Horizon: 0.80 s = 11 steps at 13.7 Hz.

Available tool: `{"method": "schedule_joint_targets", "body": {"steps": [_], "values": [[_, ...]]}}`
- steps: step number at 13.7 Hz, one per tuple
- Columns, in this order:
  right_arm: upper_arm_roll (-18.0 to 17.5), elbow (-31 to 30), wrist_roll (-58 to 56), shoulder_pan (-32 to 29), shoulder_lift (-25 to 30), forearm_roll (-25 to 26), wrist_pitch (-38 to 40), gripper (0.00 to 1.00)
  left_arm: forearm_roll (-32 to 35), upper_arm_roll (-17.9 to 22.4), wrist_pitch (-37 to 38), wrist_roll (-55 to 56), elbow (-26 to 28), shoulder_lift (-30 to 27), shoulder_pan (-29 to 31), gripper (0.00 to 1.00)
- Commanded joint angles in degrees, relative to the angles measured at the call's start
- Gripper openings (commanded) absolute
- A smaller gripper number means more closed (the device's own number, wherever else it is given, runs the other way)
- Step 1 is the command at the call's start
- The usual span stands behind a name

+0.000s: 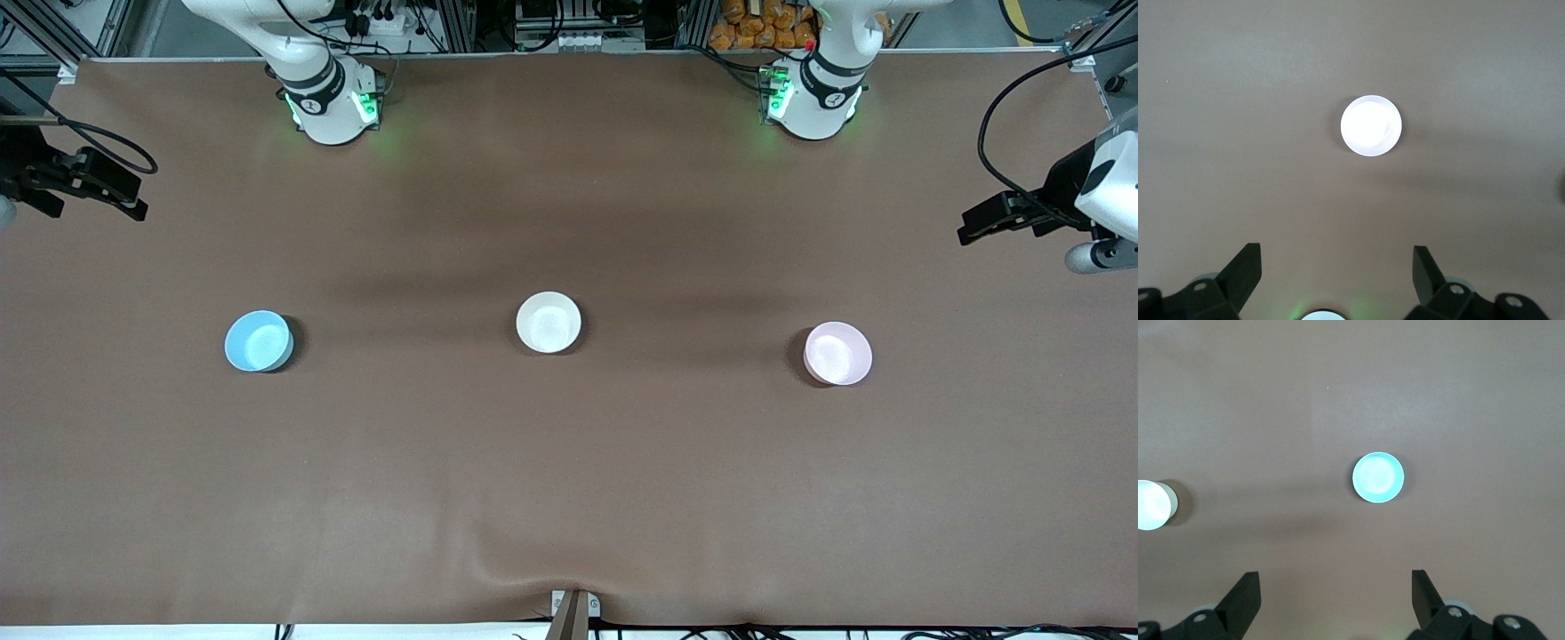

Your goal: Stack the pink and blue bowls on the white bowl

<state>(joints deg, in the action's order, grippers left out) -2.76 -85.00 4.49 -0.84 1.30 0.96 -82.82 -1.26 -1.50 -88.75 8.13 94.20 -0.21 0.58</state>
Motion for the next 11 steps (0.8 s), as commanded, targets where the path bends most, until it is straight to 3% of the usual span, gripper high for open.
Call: {"method": "schedule_joint_targets", "body": {"steps": [1, 6, 11], "values": [[-0.58, 0.89, -0.36, -1.18, -0.33, -0.96, 0.47, 1.0, 0.38, -0.17, -3.95, -0.92, 2.28, 1.09, 1.61, 1.0], [-0.58, 0.89, -0.36, -1.18, -0.33, -0.96, 0.55, 1.0, 0.29, -0.26, -27.92, -2.15, 19.76, 4.07, 4.08, 1.0], [-0.58, 0.89, -0.36, -1.18, -0.33, -0.96, 0.47, 1.0, 0.38, -0.52, -41.83, -2.77, 23.21, 15.48, 3.99, 1.0]]}}
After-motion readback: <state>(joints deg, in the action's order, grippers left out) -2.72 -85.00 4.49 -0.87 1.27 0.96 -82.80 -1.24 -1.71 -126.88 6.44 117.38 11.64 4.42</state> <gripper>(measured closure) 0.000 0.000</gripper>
